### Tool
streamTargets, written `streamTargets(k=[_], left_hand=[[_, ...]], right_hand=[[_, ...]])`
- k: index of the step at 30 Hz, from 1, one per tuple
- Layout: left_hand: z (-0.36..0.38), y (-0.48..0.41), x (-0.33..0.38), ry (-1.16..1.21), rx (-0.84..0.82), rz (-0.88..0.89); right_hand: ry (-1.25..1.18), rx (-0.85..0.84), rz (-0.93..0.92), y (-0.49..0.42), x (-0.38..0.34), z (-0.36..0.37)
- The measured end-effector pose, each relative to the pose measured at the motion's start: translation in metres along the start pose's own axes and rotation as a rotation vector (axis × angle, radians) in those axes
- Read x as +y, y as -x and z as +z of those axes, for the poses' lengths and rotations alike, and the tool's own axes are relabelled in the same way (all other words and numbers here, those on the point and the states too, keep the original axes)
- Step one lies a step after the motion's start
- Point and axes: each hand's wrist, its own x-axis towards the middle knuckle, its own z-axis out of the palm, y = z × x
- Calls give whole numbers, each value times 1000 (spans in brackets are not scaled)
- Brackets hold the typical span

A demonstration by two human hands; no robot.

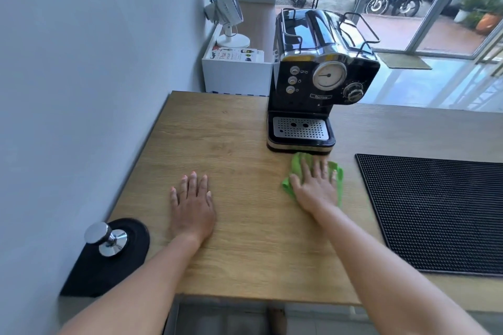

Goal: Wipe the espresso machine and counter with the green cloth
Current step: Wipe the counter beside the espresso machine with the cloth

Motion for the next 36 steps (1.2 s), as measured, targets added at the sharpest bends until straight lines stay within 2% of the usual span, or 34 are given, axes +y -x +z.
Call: streamTargets(k=[3, 5, 8, 10, 12, 14, 17, 19, 21, 25, 28, 30, 32, 34, 36], left_hand=[[1, -3, -3, -6, -6, 2], [1, -1, -3, 1, -17, 6], [0, 2, -2, 21, -40, 17], [-1, 6, -4, 23, -63, 24], [-1, 17, -7, 21, -77, 28], [-1, 30, -10, 16, -55, 35], [1, 44, -17, -1, -23, 37], [2, 46, -19, 5, -5, 32], [2, 47, -19, 19, 9, 26], [1, 49, -21, 51, 28, 48], [2, 51, -26, 55, 45, 59], [3, 51, -29, 59, 48, 58], [3, 51, -29, 64, 44, 59], [4, 52, -28, 61, 50, 57], [4, 53, -28, 57, 61, 58]], right_hand=[[16, -58, -261, 28, -67, 8], [46, -80, -475, 72, -84, 16], [57, -80, -789, 138, -50, 27], [75, -69, -881, 151, 0, 30], [112, -48, -772, 133, 47, 23], [104, -2, -488, 97, 67, 11], [32, 1, -73, 52, 33, 3], [-22, -31, 32, 39, -14, 6], [-47, -64, -57, 44, -62, 10], [21, -121, -517, 104, -110, 24], [113, -76, -891, 157, -69, 36], [169, -82, -1005, 158, -18, 33], [208, -80, -927, 132, 23, 21], [176, -67, -660, 93, 31, 9], [85, -39, -334, 58, 1, 6]])
